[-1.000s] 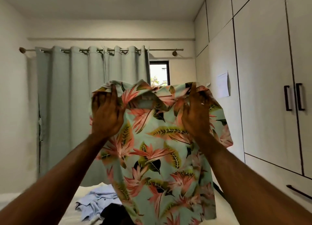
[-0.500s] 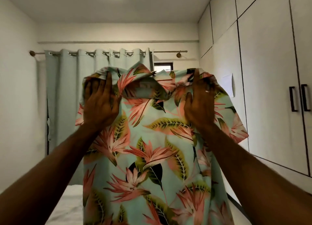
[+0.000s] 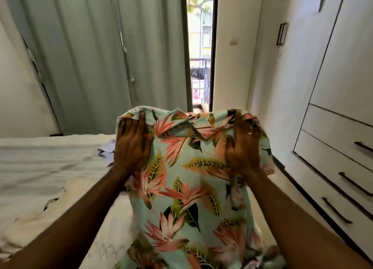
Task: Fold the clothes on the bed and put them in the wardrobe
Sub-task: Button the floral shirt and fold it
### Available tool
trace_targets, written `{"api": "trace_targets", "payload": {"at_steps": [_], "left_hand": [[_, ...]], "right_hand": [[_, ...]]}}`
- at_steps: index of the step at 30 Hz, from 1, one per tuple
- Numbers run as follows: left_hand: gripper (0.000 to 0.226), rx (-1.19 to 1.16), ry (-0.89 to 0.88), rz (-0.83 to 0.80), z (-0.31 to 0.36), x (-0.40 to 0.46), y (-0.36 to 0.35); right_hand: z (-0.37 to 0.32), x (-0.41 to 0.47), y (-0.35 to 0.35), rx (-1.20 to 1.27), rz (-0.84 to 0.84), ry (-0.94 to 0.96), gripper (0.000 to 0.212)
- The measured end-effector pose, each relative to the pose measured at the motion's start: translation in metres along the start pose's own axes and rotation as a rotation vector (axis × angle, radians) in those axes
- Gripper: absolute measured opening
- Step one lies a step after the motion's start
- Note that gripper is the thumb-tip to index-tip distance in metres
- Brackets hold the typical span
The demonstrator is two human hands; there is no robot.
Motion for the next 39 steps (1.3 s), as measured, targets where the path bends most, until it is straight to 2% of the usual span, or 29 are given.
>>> {"api": "trace_targets", "payload": {"at_steps": [3,6,10,12,14,16,17,20,22,24,26,27,30,32,34,36,39], "left_hand": [[0.069,0.02,0.021,-0.107,-0.01,-0.018,-0.058],[0.069,0.031,0.038,-0.18,-0.024,-0.03,-0.117],[0.07,0.032,0.037,-0.199,-0.04,-0.05,-0.159],[0.07,0.104,0.059,-0.281,-0.052,-0.045,-0.197],[0.074,0.172,0.165,-0.581,-0.07,-0.035,-0.24],[0.076,0.205,0.372,-0.953,-0.092,-0.034,-0.283],[0.077,0.202,0.454,-1.081,-0.098,-0.037,-0.303],[0.072,0.165,0.521,-1.187,-0.1,-0.053,-0.33],[0.068,0.156,0.527,-1.174,-0.098,-0.062,-0.335],[0.066,0.161,0.522,-1.101,-0.098,-0.066,-0.335],[0.065,0.15,0.515,-0.971,-0.1,-0.068,-0.331],[0.063,0.138,0.518,-0.886,-0.102,-0.07,-0.327],[0.052,0.171,0.55,-0.641,-0.108,-0.07,-0.298],[0.041,0.272,0.568,-0.53,-0.115,-0.074,-0.272],[0.046,0.312,0.602,-0.537,-0.128,-0.081,-0.253],[0.048,0.228,0.622,-0.642,-0.143,-0.086,-0.245],[0.025,0.077,0.698,-0.826,-0.163,-0.088,-0.249]], "right_hand": [[0.023,-0.025,-0.045,0.055,-0.054,-0.064,0.079],[0.058,-0.039,-0.099,0.035,-0.125,-0.073,0.081],[0.083,-0.054,-0.141,0.078,-0.189,-0.068,0.076],[0.104,-0.051,-0.184,0.078,-0.253,-0.05,0.076],[0.134,-0.046,-0.235,0.02,-0.494,-0.072,0.079],[0.163,-0.046,-0.281,-0.027,-0.888,-0.238,0.086],[0.175,-0.05,-0.298,-0.037,-1.036,-0.323,0.088],[0.182,-0.065,-0.314,-0.031,-1.16,-0.359,0.08],[0.178,-0.076,-0.306,0.002,-1.109,-0.335,0.071],[0.177,-0.079,-0.29,0.028,-0.914,-0.37,0.064],[0.183,-0.079,-0.273,-0.039,-0.681,-0.487,0.061],[0.188,-0.083,-0.263,-0.104,-0.64,-0.576,0.063],[0.202,-0.094,-0.239,-0.19,-0.756,-0.827,0.08],[0.213,-0.101,-0.225,-0.095,-0.776,-0.918,0.081],[0.222,-0.105,-0.215,0.064,-0.72,-0.947,0.067],[0.224,-0.106,-0.21,0.1,-0.681,-0.912,0.051],[0.221,-0.096,-0.208,-0.106,-0.608,-0.842,0.035]]}}
Point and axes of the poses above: each hand's wrist, its own x-axis towards the middle knuckle, its own y-axis out of the back of the hand, z = x × y, the point moved 3 cm from there along x, towards the middle knuckle, and after that the axes turned 9 degrees about y, right-handed, at the moved point
